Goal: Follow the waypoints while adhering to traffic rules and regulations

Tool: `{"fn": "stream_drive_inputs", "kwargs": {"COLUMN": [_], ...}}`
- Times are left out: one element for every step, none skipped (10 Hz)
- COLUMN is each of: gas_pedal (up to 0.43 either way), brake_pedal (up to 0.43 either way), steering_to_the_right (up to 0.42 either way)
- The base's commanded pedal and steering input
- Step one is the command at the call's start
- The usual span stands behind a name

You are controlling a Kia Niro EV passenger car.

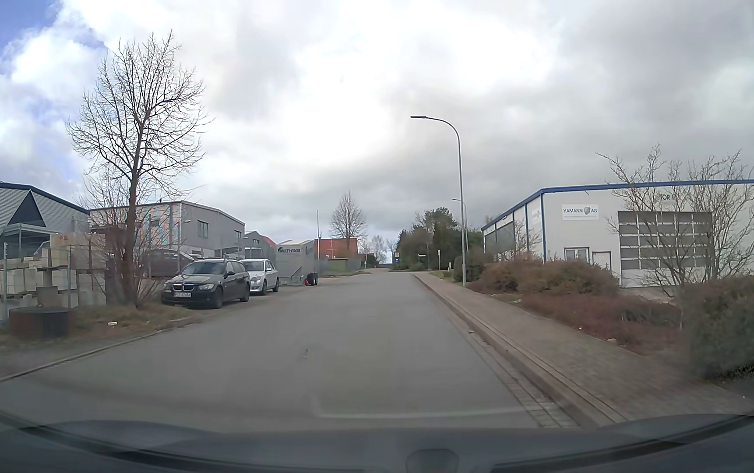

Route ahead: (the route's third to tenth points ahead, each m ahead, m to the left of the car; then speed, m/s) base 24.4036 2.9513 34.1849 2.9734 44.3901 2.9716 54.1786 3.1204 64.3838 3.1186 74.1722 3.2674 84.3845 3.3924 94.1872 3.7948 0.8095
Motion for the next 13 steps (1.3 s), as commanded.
{"fn": "stream_drive_inputs", "kwargs": {"gas_pedal": [0.000, 0.000, 0.000, 0.000, 0.000, 0.000, 0.000, 0.000, 0.000, 0.000, 0.000, 0.000, 0.000], "brake_pedal": [0.000, 0.000, 0.000, 0.000, 0.000, 0.000, 0.000, 0.000, 0.000, 0.000, 0.000, 0.000, 0.000], "steering_to_the_right": [0.014, 0.014, 0.014, 0.014, 0.014, 0.014, 0.014, 0.014, 0.014, 0.014, 0.014, 0.014, 0.014]}}
